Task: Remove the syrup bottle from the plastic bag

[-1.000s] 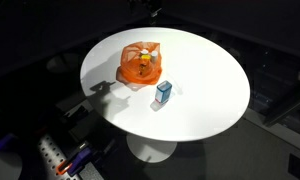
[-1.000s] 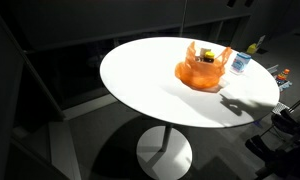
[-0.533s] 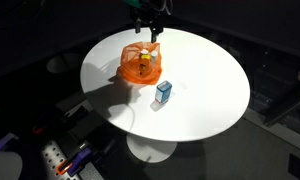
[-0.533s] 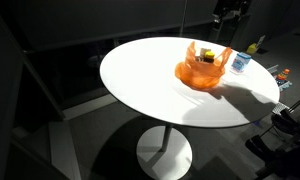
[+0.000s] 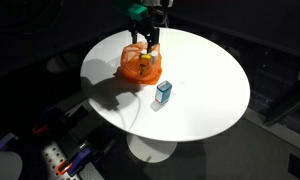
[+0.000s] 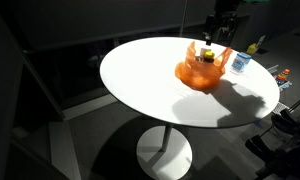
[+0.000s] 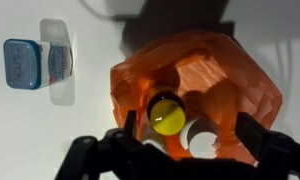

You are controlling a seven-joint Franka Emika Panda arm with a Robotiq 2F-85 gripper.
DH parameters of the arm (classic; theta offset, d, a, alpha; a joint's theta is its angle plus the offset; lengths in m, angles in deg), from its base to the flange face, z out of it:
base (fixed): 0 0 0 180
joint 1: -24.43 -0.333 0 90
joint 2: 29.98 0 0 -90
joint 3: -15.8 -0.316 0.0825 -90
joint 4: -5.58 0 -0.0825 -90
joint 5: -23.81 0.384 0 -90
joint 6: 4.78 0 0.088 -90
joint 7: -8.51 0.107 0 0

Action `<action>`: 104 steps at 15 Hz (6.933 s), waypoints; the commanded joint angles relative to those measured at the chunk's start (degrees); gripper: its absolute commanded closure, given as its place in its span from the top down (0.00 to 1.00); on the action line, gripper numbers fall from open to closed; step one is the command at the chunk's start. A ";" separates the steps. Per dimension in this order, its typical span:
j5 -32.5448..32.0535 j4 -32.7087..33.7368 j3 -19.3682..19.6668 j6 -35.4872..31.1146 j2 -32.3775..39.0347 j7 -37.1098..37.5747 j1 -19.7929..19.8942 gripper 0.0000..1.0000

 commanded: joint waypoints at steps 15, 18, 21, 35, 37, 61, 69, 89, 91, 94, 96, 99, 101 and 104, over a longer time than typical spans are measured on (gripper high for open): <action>-2.90 1.91 -0.14 -6.59 6.00 -1.80 -0.73 1.00; -3.09 1.93 -0.01 -6.97 6.40 -1.61 -0.82 0.81; -2.99 1.97 -0.03 -7.00 6.62 -1.63 -0.78 0.58; -3.19 0.32 -0.31 0.69 -2.72 -1.54 -1.08 0.20; -3.50 0.54 0.15 2.35 -5.26 -0.82 -0.88 0.20; 0.39 8.33 4.64 -0.27 2.54 -2.99 7.68 0.20; 1.80 11.82 2.92 -4.15 9.04 -9.78 9.30 0.20; 1.42 7.73 1.36 0.40 2.00 -9.96 7.02 1.00; 1.32 7.17 1.45 4.08 -0.38 -6.88 5.89 1.00; 0.63 5.83 1.53 9.78 -4.42 -3.41 4.26 1.00; 0.55 5.13 1.32 14.62 -7.13 -2.66 3.47 1.00; 1.01 4.34 1.08 20.85 -10.98 -2.61 2.68 1.00; 0.78 3.92 1.07 23.44 -13.07 -2.10 2.23 1.00; 0.99 3.65 1.02 25.83 -14.86 -2.38 1.96 1.00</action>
